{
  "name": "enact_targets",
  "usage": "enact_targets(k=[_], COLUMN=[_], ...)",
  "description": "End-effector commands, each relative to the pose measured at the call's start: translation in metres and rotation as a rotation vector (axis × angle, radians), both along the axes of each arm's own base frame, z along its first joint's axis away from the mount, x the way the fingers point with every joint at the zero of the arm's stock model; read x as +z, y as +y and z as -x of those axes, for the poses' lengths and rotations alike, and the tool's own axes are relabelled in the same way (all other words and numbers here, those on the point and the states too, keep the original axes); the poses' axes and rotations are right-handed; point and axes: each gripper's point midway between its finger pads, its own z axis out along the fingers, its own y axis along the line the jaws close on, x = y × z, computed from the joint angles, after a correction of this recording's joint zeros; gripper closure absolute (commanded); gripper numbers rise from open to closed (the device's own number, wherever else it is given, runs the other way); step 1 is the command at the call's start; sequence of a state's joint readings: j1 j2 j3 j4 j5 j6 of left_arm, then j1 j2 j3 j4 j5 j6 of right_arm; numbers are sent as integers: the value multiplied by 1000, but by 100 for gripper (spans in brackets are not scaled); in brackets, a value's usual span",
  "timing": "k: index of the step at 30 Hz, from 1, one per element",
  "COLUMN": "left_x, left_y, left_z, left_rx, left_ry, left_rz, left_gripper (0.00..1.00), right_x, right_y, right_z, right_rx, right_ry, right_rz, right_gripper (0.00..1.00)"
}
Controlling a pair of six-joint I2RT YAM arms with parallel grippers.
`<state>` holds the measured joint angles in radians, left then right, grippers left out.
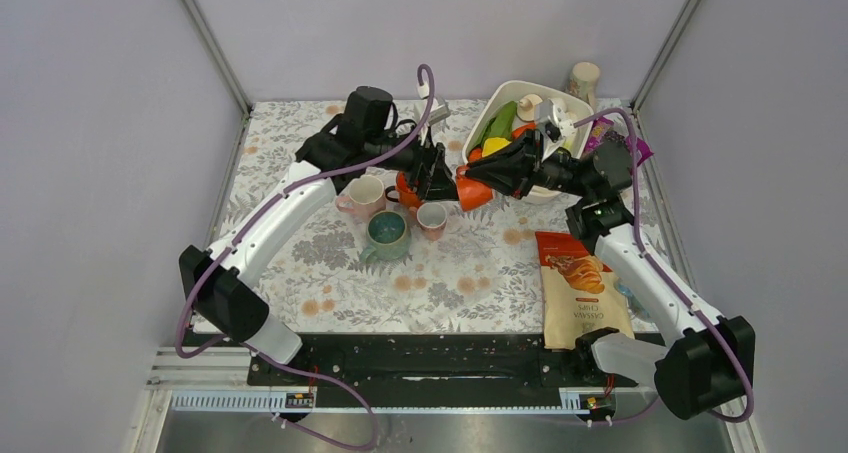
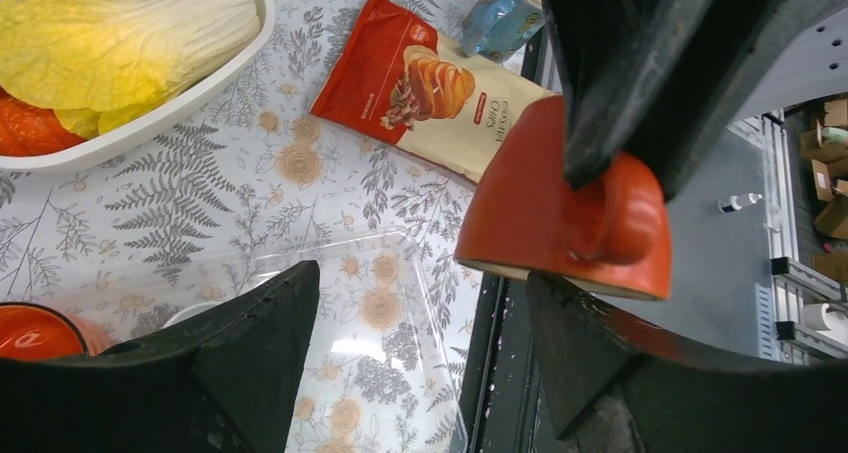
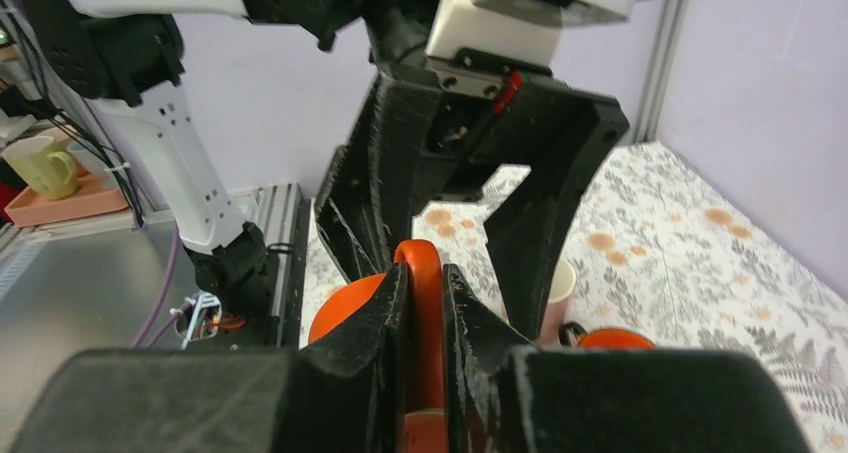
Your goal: Turn the mug right side up
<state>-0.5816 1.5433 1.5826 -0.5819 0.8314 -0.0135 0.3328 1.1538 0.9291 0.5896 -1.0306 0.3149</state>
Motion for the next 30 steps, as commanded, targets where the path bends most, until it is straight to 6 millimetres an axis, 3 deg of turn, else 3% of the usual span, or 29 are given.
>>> enact_targets(k=[1, 6, 8, 11, 14, 17, 21, 25, 30], left_x=[52, 65, 71, 83, 87, 80, 54, 20, -25], left_y=[-6, -8, -7, -7, -7, -4, 7, 14, 24], left_z=[13, 14, 16, 24, 32, 29, 6, -8, -33], left_rx=[-56, -54, -64, -98, -130, -94, 82, 217, 370], left_ry=[-72, -58, -39, -13, 5, 27, 88, 155, 190], left_rz=[124, 153, 177, 214, 230, 221, 187, 140, 73], left_gripper=[24, 33, 42, 66, 98, 100, 100, 100, 100], right_x=[48, 53, 48, 42, 32, 16, -4, -28, -84], right_y=[5, 9, 12, 17, 21, 24, 27, 29, 34], right_z=[19, 21, 20, 17, 8, -5, -25, -48, -64], right_rx=[55, 82, 84, 85, 66, 33, -28, -117, -165], right_ry=[-101, -68, -54, -33, -15, 28, 110, 184, 286], right_rz=[-118, -178, -184, -182, -166, -147, -130, -106, -18], right_gripper=[100, 100, 100, 100, 100, 100, 99, 79, 61])
